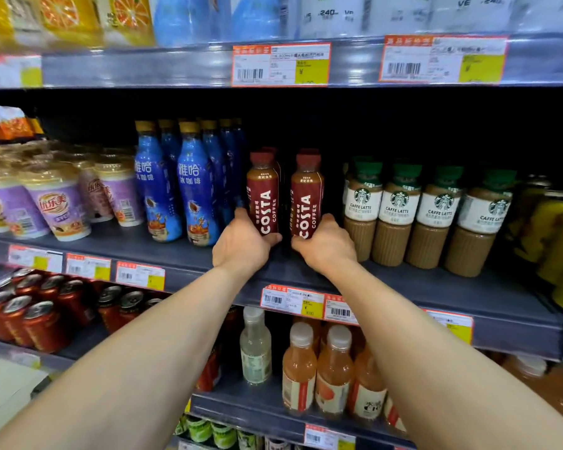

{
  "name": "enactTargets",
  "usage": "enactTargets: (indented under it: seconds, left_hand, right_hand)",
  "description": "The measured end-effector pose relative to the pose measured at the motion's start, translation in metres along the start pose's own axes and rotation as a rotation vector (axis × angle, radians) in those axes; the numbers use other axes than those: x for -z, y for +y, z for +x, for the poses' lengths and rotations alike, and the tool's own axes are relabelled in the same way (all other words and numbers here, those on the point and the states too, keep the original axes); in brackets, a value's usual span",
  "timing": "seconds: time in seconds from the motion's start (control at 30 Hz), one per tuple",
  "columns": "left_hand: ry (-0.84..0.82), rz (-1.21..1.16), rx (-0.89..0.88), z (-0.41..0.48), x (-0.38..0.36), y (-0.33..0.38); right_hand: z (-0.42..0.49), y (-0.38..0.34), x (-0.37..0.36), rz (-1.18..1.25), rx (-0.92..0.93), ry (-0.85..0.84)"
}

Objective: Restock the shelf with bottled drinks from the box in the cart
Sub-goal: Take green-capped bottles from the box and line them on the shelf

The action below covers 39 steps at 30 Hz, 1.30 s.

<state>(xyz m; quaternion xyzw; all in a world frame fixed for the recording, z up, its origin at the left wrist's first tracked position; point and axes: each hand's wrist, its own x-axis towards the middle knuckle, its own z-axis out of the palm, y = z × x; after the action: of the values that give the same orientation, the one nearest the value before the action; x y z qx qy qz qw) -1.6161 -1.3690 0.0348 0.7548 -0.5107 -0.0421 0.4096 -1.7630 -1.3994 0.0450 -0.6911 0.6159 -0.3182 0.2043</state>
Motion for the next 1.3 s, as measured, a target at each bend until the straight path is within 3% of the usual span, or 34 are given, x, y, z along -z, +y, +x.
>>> enactTargets:
  seconds: [0.67,0.97,1.13,1.3]
  left_hand:
    - [0.017,0.044,0.007,-0.005,0.002,0.002]
    - [0.023,-0.082,-0.043,-0.013,0.016,-0.004]
    - [0.166,-0.066,-0.143,-0.029,0.039,-0.036]
    - [0.323,-0.007,-0.109,-0.021,0.079,-0.08]
  right_hand:
    - [-0.006,0.001,-0.002,0.019,0.007,-0.004]
    - [-0.027,-0.004,0.011,0.04,-0.027,-0.005]
    - [-0.08,-0.015,-0.002,0.027,0.208,0.2]
    - [-0.085,-0.054,-0.036,0.051,0.379,0.022]
